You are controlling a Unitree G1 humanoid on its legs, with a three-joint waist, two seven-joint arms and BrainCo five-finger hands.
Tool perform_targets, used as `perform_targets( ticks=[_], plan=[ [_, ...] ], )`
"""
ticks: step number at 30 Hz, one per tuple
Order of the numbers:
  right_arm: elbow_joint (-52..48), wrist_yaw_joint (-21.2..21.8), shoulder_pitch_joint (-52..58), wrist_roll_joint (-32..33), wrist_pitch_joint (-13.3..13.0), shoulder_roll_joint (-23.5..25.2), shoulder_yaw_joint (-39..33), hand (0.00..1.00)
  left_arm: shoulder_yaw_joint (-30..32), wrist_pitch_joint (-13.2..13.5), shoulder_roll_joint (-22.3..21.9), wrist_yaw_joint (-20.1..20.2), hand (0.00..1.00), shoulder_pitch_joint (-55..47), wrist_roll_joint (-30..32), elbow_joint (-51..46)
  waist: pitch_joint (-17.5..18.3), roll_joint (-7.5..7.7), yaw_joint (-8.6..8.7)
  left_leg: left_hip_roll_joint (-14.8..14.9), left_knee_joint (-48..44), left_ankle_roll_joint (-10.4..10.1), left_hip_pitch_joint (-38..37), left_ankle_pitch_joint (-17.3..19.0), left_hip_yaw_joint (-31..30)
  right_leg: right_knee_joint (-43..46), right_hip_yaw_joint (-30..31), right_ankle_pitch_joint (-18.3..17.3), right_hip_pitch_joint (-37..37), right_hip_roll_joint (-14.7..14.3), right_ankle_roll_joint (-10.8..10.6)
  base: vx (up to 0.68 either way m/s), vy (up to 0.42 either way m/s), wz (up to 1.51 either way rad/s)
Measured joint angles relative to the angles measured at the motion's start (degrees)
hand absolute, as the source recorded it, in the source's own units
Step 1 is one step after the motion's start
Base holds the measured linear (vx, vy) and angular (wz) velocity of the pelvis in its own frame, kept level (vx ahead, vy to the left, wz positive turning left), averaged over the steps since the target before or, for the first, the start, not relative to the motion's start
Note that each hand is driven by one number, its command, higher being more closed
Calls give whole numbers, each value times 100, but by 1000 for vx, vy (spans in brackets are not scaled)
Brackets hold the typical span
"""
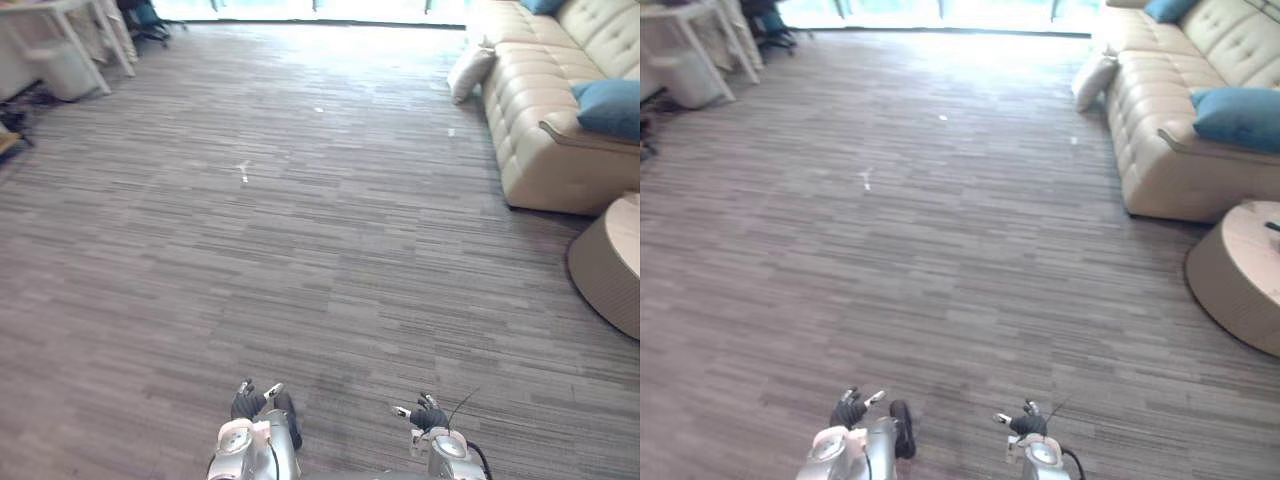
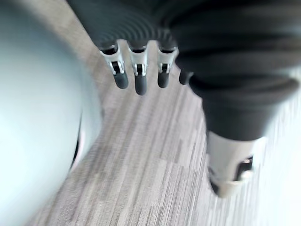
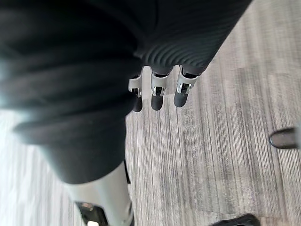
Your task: Pick up cushions and gather them together orderly.
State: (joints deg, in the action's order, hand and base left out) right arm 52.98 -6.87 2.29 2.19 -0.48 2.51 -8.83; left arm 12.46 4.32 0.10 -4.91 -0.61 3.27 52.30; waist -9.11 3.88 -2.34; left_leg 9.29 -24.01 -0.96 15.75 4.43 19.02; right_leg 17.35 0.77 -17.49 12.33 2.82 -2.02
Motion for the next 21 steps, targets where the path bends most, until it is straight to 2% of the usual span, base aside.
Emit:
perform_targets(
  ticks=[1,2,3,4,6,8,9,10,11,12,13,14,15,16,17,18,19,20,21],
  plan=[
    [49,9,22,-13,15,36,-16,0,-46,1,59,2,0,-5,0,21,7,68,-50,-27,-30,-21,-302,200,226,1136,29,204,-410,108,-193,487,231,-54],
    [55,3,4,-23,10,31,-14,0,-78,1,80,1,0,-6,0,38,9,72,-46,-57,-2,-16,-438,273,263,1677,8,385,-610,154,-283,691,302,-51],
    [44,7,9,-110,-11,-17,-8,0,-135,-42,83,1,0,-6,0,179,-50,-27,48,-141,105,10,-929,564,306,3193,-84,975,-1212,368,-572,559,192,-36],
    [-11,28,-11,-176,-40,-44,4,0,-213,-97,81,-20,0,6,0,268,-62,-46,63,-216,222,-4,-1419,843,334,4111,-201,876,-1593,488,-466,663,213,-33],
    [-63,52,-30,-232,-80,-42,4,0,-362,-97,75,-42,0,-25,-4,333,-4,-161,96,-214,573,-80,-2099,1129,397,4528,-568,588,-2346,546,-184,492,97,-22],
    [-78,73,-147,-232,-119,-41,3,0,-436,-96,89,-53,0,-4,-7,373,-4,-184,194,-182,944,-175,-2539,1213,408,4015,-1017,339,-3066,541,-14,475,48,5],
    [-77,75,-178,-232,-117,-54,0,0,-460,-97,78,-52,0,1,-7,407,-6,-186,237,-166,1034,-187,-2670,1206,425,3704,-1141,303,-3224,537,-4,643,-49,28],
    [-76,80,-227,-231,-118,-116,-4,0,-543,-111,20,-48,0,2,-7,485,-16,-196,327,-150,1311,-194,-3066,1204,473,2625,-1344,346,-3495,507,45,547,-97,29],
    [-77,83,-235,-231,-119,-144,-6,0,-587,-114,5,-48,0,2,-8,494,-19,-200,344,-150,1407,-196,-3183,1209,472,2203,-1386,461,-3547,500,25,678,-150,41],
    [-84,86,-245,-231,-114,-190,-7,0,-652,-112,-30,-38,0,11,-6,493,-21,-203,360,-164,1564,-241,-3396,1262,461,1372,-1432,753,-3517,502,-9,628,-148,50],
    [-37,109,-190,-229,-103,-266,-8,0,-702,-89,-42,-24,0,18,-5,488,-58,-174,382,-280,1799,-403,-3773,1398,305,606,-1370,1521,-3480,494,86,806,-161,37],
    [-14,127,-263,-236,-86,-417,-30,0,-695,-91,-178,-12,0,46,-5,583,-113,-392,336,-152,1892,-400,-4068,1386,194,1103,-1342,1526,-3512,401,330,686,-124,18],
    [-16,126,-271,-237,-79,-468,-52,0,-696,-89,-216,9,0,31,-5,587,-87,-457,339,-127,1878,-406,-4067,1275,171,1366,-1346,1296,-3607,412,374,624,-157,4],
    [-52,132,-270,-221,-78,-495,-173,0,-706,-90,-240,9,0,32,1,587,-106,-513,391,-92,1787,-469,-4070,1024,8,1863,-1327,806,-3708,464,354,578,-222,26],
    [-77,133,-291,-222,-77,-484,-233,0,-721,-92,-240,7,0,31,10,593,-96,-562,500,54,1402,-598,-3965,821,-256,2092,-1478,482,-3615,486,442,585,-263,37],
    [-84,133,-290,-225,-69,-481,-230,0,-717,-93,-237,7,0,38,13,594,-100,-589,537,155,1053,-650,-3838,772,-366,2092,-1553,384,-3519,466,443,590,-294,50],
    [-57,132,-246,-227,-28,-480,-211,0,-663,-94,-223,8,0,64,27,570,-108,-630,564,492,-451,-864,-3216,302,-840,1926,-1725,151,-3067,368,451,573,-290,43],
    [-51,123,-174,-223,15,-497,-191,0,-638,-93,-244,17,0,21,58,535,-127,-678,509,767,-2035,-1031,-2497,-304,-1147,1596,-1790,32,-2577,187,479,688,-270,30],
    [-47,114,-163,-218,23,-498,-189,0,-569,-94,-269,18,0,-7,63,495,-139,-689,476,873,-2621,-1007,-2224,-230,-1149,1440,-1792,-9,-2374,99,539,578,-165,-8]
  ],
)
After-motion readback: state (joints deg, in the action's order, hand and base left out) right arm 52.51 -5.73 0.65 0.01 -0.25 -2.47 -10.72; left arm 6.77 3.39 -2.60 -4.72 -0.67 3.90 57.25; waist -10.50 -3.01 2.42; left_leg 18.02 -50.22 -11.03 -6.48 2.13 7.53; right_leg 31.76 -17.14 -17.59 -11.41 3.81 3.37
